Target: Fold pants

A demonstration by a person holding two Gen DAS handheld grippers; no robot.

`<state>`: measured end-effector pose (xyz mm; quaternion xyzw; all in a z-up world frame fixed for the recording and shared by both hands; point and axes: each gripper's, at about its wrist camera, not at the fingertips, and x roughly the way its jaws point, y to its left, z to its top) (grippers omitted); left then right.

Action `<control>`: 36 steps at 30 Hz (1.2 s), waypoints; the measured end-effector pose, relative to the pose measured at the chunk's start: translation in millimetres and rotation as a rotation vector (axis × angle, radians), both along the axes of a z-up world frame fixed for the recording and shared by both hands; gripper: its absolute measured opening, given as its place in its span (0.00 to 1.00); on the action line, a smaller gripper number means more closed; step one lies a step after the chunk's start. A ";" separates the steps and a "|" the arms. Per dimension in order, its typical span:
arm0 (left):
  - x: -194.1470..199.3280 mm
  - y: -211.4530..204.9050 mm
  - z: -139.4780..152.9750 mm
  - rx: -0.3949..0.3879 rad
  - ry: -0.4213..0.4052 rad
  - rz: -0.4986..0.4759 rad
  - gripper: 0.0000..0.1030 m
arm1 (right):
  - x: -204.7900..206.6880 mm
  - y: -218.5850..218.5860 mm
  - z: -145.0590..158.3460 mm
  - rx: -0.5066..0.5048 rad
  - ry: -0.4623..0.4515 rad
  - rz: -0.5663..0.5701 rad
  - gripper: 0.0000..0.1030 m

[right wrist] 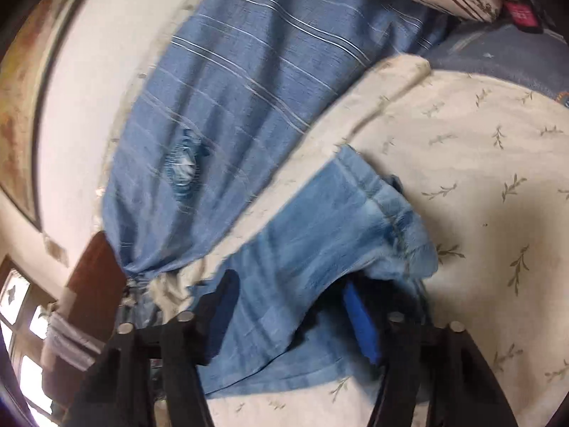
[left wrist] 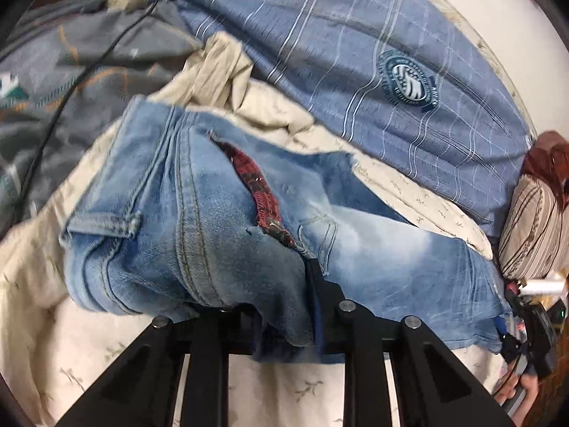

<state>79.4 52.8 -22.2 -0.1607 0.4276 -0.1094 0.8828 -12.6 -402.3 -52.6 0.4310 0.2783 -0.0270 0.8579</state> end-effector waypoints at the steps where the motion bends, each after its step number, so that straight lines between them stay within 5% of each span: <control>1: -0.2 -0.9 2.0 0.019 -0.021 -0.005 0.20 | 2.5 -4.4 -9.6 0.014 0.042 -0.010 0.41; 5: 2.5 10.8 3.2 -0.007 -0.042 0.018 0.18 | 2.6 -0.5 -8.9 -0.031 0.054 -0.042 0.18; 7: 5.3 19.5 2.1 -0.016 -0.040 0.039 0.18 | -1.6 24.1 16.6 -0.259 0.027 -0.009 0.16; 9: 6.6 27.4 0.3 -0.028 -0.034 0.052 0.17 | -3.0 45.0 21.3 -0.351 0.043 0.047 0.16; 15: 6.5 17.7 -10.2 0.077 0.021 -0.008 0.18 | -6.3 59.8 -14.5 -0.337 0.269 0.119 0.16; 18: 4.5 21.0 -5.9 0.061 0.016 -0.020 0.22 | -11.9 49.0 -3.2 -0.299 0.219 0.129 0.17; 22: -1.6 29.0 2.9 0.019 0.001 -0.011 0.22 | -35.7 7.8 9.5 -0.067 0.055 0.071 0.17; 25: -14.9 28.5 14.1 0.037 -0.063 -0.002 0.27 | -57.2 -19.0 14.1 -0.015 0.009 -0.017 0.17; 31: -34.6 19.4 26.8 0.139 -0.150 0.049 0.31 | -97.4 -55.4 23.2 -0.023 -0.067 -0.171 0.20; 36: -54.9 -2.5 35.4 0.185 -0.229 0.064 0.54 | -70.1 -23.5 37.7 -0.108 -0.106 -0.035 0.20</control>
